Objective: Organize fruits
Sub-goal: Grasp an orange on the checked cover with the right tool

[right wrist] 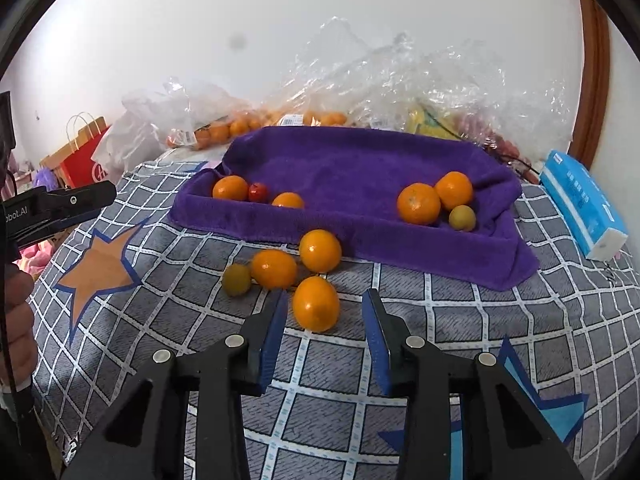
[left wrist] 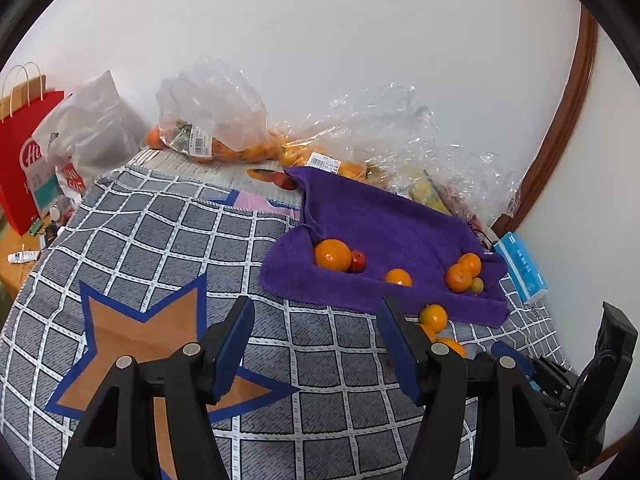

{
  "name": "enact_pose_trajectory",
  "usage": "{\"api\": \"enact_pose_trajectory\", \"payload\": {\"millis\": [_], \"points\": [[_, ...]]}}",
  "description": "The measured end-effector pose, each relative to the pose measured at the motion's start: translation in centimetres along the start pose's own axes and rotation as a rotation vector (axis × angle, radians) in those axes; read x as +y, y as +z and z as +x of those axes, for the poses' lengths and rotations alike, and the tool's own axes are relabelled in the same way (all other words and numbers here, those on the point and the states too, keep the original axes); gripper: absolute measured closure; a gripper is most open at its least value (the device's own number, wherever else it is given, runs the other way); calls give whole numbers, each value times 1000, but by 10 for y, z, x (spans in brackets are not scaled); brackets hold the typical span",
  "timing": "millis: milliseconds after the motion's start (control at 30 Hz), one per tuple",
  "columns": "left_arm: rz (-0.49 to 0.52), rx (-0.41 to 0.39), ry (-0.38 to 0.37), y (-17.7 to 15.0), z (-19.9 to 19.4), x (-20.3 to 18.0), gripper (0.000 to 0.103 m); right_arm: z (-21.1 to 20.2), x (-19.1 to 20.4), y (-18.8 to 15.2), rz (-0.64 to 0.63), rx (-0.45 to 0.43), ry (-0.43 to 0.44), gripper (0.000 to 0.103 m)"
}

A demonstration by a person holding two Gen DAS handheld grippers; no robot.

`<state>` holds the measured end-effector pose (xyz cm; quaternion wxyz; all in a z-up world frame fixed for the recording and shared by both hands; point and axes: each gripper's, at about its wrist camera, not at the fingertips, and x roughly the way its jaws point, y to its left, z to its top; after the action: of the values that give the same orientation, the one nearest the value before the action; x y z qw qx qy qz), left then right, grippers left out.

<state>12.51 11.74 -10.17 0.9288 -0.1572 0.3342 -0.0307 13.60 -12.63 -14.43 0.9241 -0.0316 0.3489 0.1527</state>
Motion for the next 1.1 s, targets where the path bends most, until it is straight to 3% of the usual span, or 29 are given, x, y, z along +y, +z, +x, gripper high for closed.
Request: {"api": "enact_pose_trajectory", "payload": {"millis": [700,733,1100], "points": [[26,95,8,-6,27,2,42,60,12,2,-37,149,2,67],[29,105,8,-7,29,1,42,60,12,2,-41,148,-10,71],[158,199,-1,-33,46,-33,42,28,-8,-6,13,90,-18,71]]}}
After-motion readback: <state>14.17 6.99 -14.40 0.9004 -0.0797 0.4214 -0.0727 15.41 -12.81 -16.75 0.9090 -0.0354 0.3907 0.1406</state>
